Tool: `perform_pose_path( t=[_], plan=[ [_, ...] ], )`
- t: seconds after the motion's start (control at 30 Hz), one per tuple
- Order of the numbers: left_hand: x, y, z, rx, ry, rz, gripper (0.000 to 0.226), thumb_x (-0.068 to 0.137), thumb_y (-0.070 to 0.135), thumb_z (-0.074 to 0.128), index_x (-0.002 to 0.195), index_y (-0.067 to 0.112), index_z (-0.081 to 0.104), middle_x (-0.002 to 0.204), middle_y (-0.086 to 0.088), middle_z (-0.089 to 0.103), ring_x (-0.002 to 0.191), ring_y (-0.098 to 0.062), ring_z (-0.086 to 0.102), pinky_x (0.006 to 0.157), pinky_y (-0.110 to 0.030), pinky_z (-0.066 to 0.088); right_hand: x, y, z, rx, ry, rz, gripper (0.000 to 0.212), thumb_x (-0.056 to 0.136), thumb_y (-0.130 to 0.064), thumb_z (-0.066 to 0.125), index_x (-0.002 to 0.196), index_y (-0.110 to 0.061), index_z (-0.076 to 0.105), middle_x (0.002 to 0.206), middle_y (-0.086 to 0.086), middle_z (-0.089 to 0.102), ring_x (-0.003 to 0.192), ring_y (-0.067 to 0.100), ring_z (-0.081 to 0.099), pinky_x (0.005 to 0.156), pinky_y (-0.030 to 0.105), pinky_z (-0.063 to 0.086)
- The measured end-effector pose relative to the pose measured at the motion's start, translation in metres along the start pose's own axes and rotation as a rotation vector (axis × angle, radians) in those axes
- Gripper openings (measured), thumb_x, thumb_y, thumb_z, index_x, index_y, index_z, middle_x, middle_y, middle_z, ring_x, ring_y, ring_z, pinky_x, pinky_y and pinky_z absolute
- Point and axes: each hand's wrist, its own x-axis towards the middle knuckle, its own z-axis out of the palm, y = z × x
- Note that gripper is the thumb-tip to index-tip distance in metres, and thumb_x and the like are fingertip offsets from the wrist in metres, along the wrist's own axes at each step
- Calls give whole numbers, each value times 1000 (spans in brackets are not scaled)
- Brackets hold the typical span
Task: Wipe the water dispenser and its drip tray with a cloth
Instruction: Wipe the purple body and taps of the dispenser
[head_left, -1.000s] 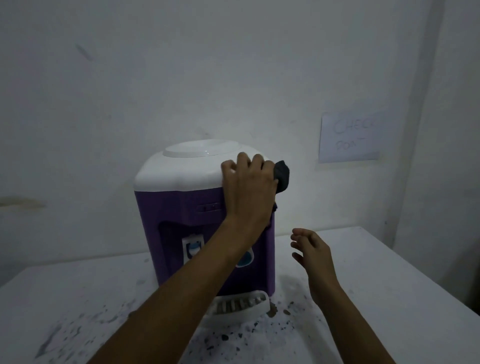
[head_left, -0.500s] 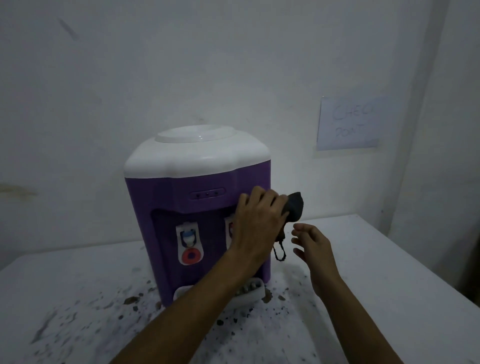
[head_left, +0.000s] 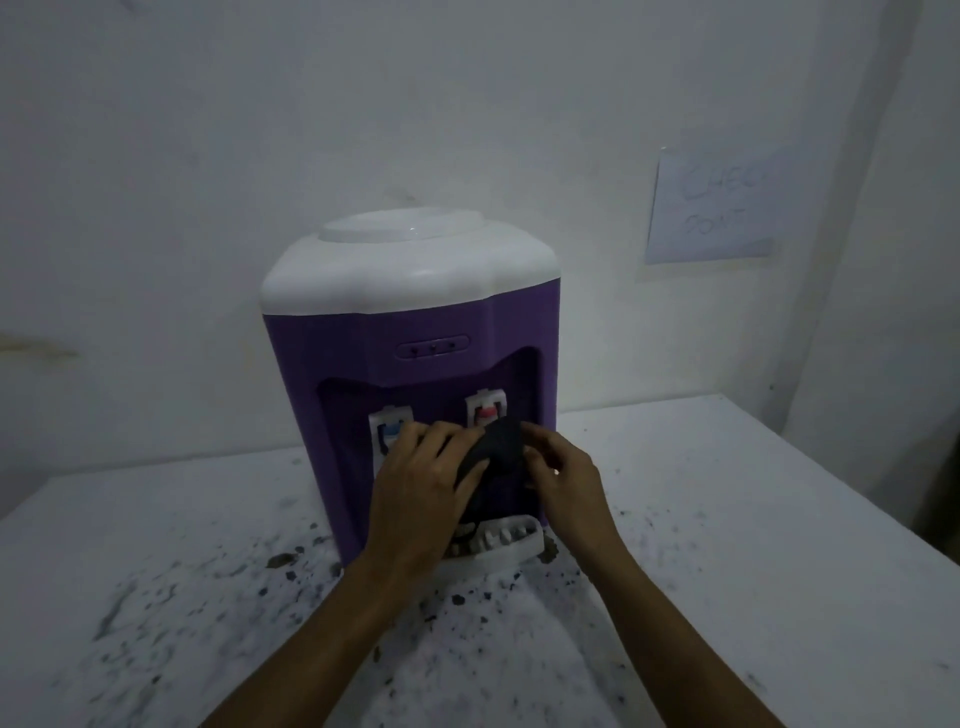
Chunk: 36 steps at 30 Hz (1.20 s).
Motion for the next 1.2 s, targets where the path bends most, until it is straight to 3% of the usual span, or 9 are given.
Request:
perform_pose_path(
  t=[0.23,0.5,0.7,0.87,1.2],
  plan=[
    [-17,-21,-9,-12,-24,-70,35,88,36,55,112,13,65,103,-3,66,98,-19,45,77,-34,52,8,-8,12,24,-53,82,45,98,-9,41,141,-21,41,138,0,51,121,15,52,102,38,46],
    [-27,-30,-19,-54,-4,-126,35,86,37,57,112,15,65,103,0,65,94,-16,43,72,-29,51,0,-13,11,2,-64,52,47,94,0,43,136,-20,50,122,-2,62,107,9,61,92,31,53],
    [-28,-27,-19,-112,3,-153,42,87,43,47,114,17,64,104,1,65,95,-17,44,75,-28,50,-6,-15,5,-50,-102,23,50,92,4,42,135,-22,51,120,-4,63,105,9,61,91,32,54],
    [-26,-24,-17,-121,-14,-182,42,87,44,46,115,18,63,104,3,64,96,-16,44,77,-25,46,-3,-14,2,-82,-151,-11,51,90,3,45,133,-23,54,117,-3,66,100,14,64,88,38,55],
    [-24,-25,-23,-86,-1,-181,42,86,43,48,116,18,64,105,3,65,96,-15,42,77,-20,39,-8,-15,3,-53,-181,-68,44,92,-2,51,128,-25,58,111,-7,69,99,6,65,89,29,54]
  ],
)
